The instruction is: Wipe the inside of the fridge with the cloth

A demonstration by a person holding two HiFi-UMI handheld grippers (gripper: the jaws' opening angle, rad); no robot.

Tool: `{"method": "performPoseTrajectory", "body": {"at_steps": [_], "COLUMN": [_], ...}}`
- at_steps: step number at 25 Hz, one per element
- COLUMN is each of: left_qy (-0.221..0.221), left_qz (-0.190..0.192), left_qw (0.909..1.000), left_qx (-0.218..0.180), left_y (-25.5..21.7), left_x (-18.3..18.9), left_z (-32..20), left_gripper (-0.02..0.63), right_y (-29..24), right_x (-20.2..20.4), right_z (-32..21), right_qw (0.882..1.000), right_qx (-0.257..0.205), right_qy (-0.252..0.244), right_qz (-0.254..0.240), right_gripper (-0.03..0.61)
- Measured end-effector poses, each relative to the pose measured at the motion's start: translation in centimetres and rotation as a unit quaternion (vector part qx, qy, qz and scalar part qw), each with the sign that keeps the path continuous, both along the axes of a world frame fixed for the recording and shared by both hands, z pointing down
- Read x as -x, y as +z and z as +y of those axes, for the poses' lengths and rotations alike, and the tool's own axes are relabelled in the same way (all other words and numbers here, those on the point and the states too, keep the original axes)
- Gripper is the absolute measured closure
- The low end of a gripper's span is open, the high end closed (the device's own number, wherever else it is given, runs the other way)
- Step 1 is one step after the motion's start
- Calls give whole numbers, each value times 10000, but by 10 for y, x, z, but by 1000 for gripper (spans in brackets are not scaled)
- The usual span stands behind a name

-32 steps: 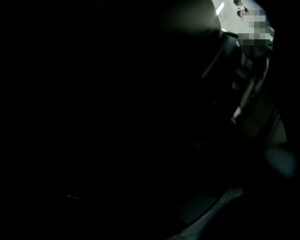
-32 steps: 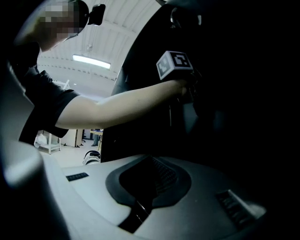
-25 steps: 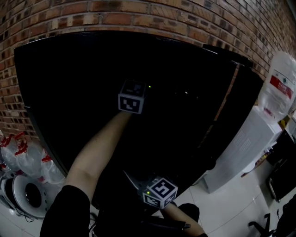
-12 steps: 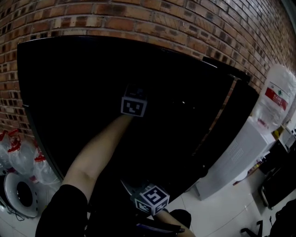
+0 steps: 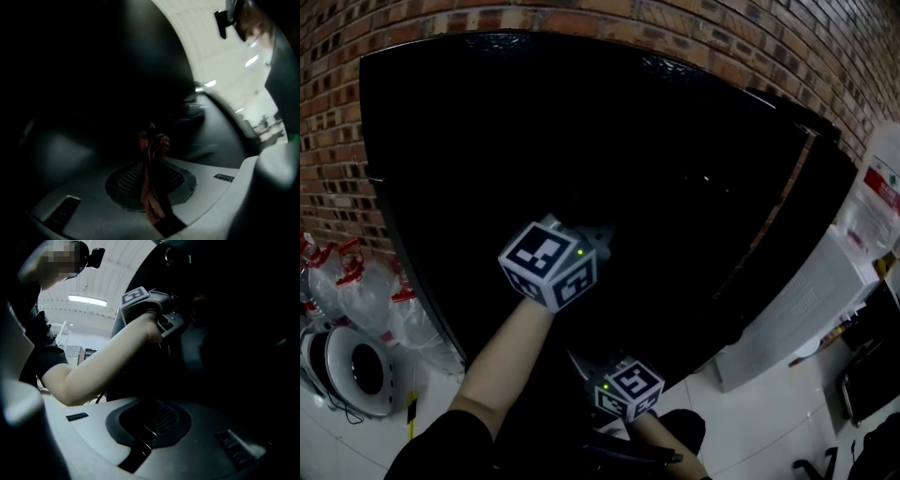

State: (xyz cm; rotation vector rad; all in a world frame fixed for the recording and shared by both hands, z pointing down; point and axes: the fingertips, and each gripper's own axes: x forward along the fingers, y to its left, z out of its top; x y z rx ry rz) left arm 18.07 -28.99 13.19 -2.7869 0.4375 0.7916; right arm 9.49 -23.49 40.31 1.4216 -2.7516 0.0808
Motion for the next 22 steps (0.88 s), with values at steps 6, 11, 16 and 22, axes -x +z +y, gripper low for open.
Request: {"method": "performPoseTrajectory", "body": {"at_steps": [6, 11, 16, 22], "left_qy": [1620, 2494, 2797, 2002], "left_qz": [-166, -53, -367, -324], "left_qw": [9864, 9677, 9558, 9773], "left_qx": [-234, -373, -830, -620], "left_y": [9, 8, 3, -9], "left_x": [-10, 5, 6, -12], "left_z": [61, 92, 125, 89], "left_gripper": [565, 565, 565, 565], "right_y": [2, -2, -2, 0], "right_x": [1, -2, 5, 4], "right_z": [3, 4, 4, 4], "right_qw": [9994, 9993, 9996, 9994], "right_qx": [-113, -112, -124, -172], "right_qy": [127, 241, 155, 127], "right_qz": [298, 243, 205, 286], "right_gripper": [574, 574, 574, 574]}}
